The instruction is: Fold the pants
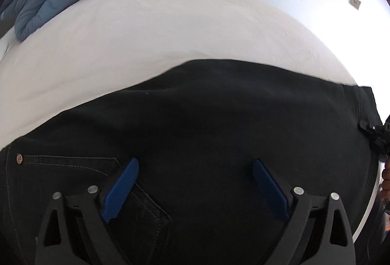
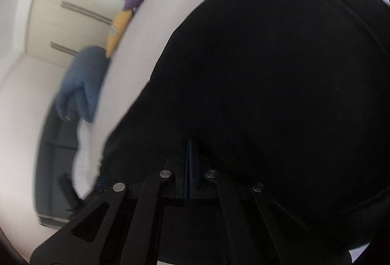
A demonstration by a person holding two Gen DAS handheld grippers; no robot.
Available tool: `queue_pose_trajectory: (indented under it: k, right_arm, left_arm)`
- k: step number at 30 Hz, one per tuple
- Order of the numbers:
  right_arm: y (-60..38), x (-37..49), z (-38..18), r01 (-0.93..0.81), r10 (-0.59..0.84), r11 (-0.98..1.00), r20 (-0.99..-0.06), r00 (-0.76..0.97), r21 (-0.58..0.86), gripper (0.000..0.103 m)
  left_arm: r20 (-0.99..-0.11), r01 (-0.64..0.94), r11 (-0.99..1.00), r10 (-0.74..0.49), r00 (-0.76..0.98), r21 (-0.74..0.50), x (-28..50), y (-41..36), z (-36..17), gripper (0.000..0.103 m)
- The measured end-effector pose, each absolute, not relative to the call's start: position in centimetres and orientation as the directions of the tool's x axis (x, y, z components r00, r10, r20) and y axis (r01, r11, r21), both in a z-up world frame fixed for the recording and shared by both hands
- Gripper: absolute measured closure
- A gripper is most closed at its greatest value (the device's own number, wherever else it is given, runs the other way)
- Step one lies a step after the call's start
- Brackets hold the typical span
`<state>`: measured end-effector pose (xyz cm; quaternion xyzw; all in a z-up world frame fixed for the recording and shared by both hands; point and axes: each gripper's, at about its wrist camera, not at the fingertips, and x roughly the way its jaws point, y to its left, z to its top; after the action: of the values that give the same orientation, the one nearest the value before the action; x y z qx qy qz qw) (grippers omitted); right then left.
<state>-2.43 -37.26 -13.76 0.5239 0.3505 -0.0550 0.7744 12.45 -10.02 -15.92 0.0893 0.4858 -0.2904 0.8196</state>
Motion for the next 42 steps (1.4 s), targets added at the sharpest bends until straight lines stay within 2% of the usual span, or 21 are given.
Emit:
queue_pose_trajectory:
  k: [3,4,7,8,11,13,14,15,16,18,21,22,24,25,26,28,33,37,40,41,42]
  right_arm:
    - [-40.7,-3.9,-11.3,0.566,0.057,0.549,-0.703,0.709,0.615,0.103]
    - [-41.2,-3.9,-10.9,0.598,-0.007,0.561,-0.720,0.694,0.572,0.103]
    - [-43.8,-6.3,-8.3,0.663,-0.087,0.492,-0.726,0.682,0.564,0.095]
    - [-43.2,-7.0,-7.3,0.643,-0.086,0.499,-0.705,0.704,0.581,0.095]
    - [-38.2,-7.6,-6.8,0.449,0.134,0.493,-0.575,0.807,0.745,0.095]
    - [-33.4,-6.5,-8.5,0.374,0.290,0.529,-0.577,0.764,0.762,0.095]
    - [-31.3,-5.9,-10.0,0.373,0.332,0.568,-0.619,0.712,0.733,0.095]
    - [-30.3,-6.3,-11.3,0.408,0.322,0.586,-0.663,0.676,0.700,0.103]
    - [-30.7,-7.8,-13.0,0.442,0.313,0.551,-0.666,0.677,0.708,0.103]
    - [-33.1,-11.2,-14.7,0.458,0.297,0.396,-0.583,0.756,0.796,0.103]
    - [-37.9,-15.5,-12.9,0.536,0.111,0.427,-0.630,0.769,0.729,0.103]
    - [-39.9,-17.3,-12.3,0.571,0.039,0.421,-0.643,0.765,0.705,0.103]
    - [-44.0,-19.5,-10.9,0.631,-0.069,0.373,-0.658,0.750,0.680,0.103]
    - [-45.0,-18.6,-9.8,0.652,-0.115,0.371,-0.664,0.739,0.661,0.103]
    - [-45.3,-20.0,-8.2,0.698,-0.185,0.372,-0.688,0.702,0.612,0.095]
    - [-45.0,-21.5,-6.4,0.672,-0.197,0.378,-0.654,0.730,0.637,0.095]
    - [-37.5,-16.0,-5.3,0.438,0.090,0.482,-0.540,0.837,0.759,0.095]
    - [-31.7,-10.3,-9.5,0.389,0.286,0.512,-0.579,0.764,0.766,0.095]
    - [-32.3,-8.7,-13.1,0.484,0.282,0.516,-0.674,0.683,0.707,0.103]
    - [-32.8,-4.1,-13.6,0.468,0.284,0.494,-0.644,0.710,0.733,0.103]
    - [-33.3,-5.8,-13.7,0.471,0.258,0.488,-0.637,0.726,0.735,0.103]
  left_arm:
    - [-0.857,0.566,0.820,-0.348,0.381,-0.082,12.9,-10.0,-15.2,0.011]
    - [-0.858,0.550,0.832,-0.338,0.388,-0.079,12.9,-9.6,-14.9,0.019]
    - [-0.821,0.511,0.849,-0.382,0.423,-0.132,10.2,-7.6,-12.8,0.020]
    - [-0.808,0.509,0.848,-0.401,0.432,-0.149,9.6,-6.7,-12.2,0.015]
    - [-0.822,0.503,0.855,-0.372,0.431,-0.123,8.2,-5.2,-13.3,0.008]
    - [-0.856,0.488,0.865,-0.335,0.393,-0.115,8.4,-4.4,-15.3,0.009]
    - [-0.846,0.497,0.861,-0.340,0.410,-0.105,8.0,-4.3,-15.5,0.009]
    - [-0.846,0.506,0.859,-0.329,0.421,-0.082,7.7,-4.0,-15.4,0.009]
    - [-0.851,0.509,0.858,-0.316,0.419,-0.068,7.5,-3.5,-15.3,0.009]
    - [-0.850,0.499,0.865,-0.309,0.427,-0.063,7.4,-2.1,-15.2,0.008]
    - [-0.836,0.481,0.872,-0.325,0.442,-0.084,7.6,0.7,-15.5,0.012]
    - [-0.835,0.486,0.870,-0.330,0.441,-0.087,7.6,1.1,-15.4,0.015]
    - [-0.836,0.467,0.883,-0.295,0.463,-0.053,7.3,2.0,-14.2,0.037]
    - [-0.834,0.452,0.891,-0.280,0.476,-0.040,7.4,2.1,-13.7,0.059]
    - [-0.823,0.445,0.894,-0.295,0.485,-0.058,7.4,2.4,-12.7,0.072]
    - [-0.797,0.455,0.885,-0.346,0.494,-0.102,8.4,1.6,-11.2,0.085]
    - [-0.762,0.577,0.771,-0.538,0.362,-0.270,9.2,-7.5,-9.9,0.087]
    - [-0.835,0.629,0.716,-0.518,0.186,-0.304,10.4,-14.8,-14.7,0.088]
    - [-0.828,0.594,0.723,-0.537,0.164,-0.352,11.9,-13.7,-16.9,0.098]
    - [-0.820,0.565,0.727,-0.553,0.145,-0.391,12.5,-12.7,-17.1,0.098]
    - [-0.819,0.546,0.736,-0.555,0.146,-0.401,13.2,-11.0,-17.2,0.098]
